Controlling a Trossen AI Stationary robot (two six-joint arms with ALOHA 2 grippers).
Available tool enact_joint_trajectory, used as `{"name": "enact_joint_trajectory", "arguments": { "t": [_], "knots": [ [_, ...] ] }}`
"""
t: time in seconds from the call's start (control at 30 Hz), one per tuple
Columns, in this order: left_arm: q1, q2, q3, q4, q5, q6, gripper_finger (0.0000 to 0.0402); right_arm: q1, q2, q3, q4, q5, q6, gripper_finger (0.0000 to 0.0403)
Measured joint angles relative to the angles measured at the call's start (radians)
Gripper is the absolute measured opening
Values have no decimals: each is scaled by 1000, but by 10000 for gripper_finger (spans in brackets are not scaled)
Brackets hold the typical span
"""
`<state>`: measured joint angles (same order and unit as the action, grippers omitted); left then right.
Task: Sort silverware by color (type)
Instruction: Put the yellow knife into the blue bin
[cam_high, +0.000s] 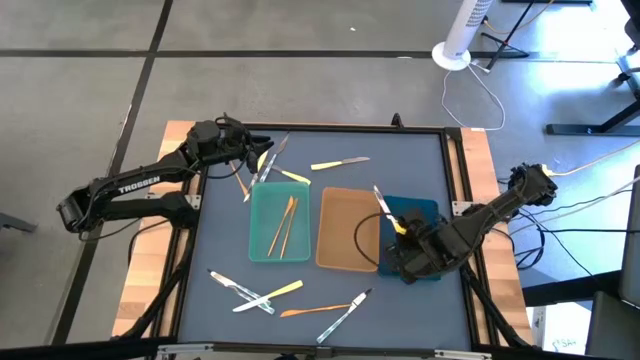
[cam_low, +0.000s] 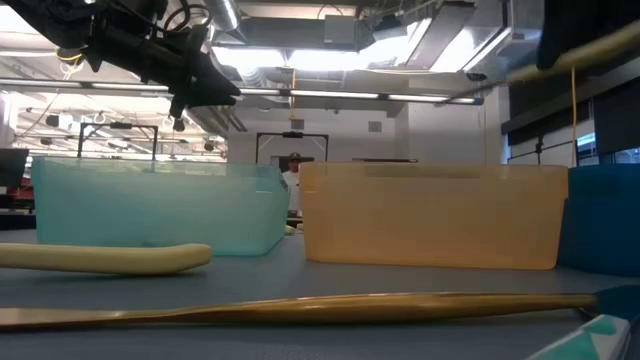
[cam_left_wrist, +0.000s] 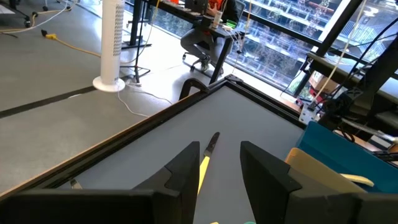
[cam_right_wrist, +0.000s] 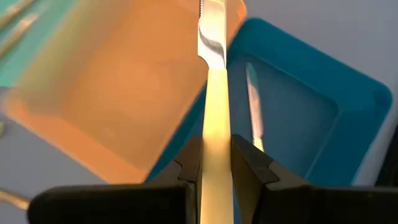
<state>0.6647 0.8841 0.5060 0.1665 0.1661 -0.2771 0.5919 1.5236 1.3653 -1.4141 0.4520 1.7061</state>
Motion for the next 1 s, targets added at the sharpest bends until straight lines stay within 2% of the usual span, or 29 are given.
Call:
{"name": "enact_joint_trajectory", "arguments": {
  "t": [0.2, 0.63, 1.0],
  "knots": [
    [0, 0, 0, 0, 0, 0, 110, 14, 1, -115, 62, -7, 92, 51],
    [0, 0, 0, 0, 0, 0, 110, 11, 1, -324, 313, -61, 96, 51],
    [0, 0, 0, 0, 0, 0, 110, 11, 1, -367, 341, -97, 68, 51]
  ]
}}
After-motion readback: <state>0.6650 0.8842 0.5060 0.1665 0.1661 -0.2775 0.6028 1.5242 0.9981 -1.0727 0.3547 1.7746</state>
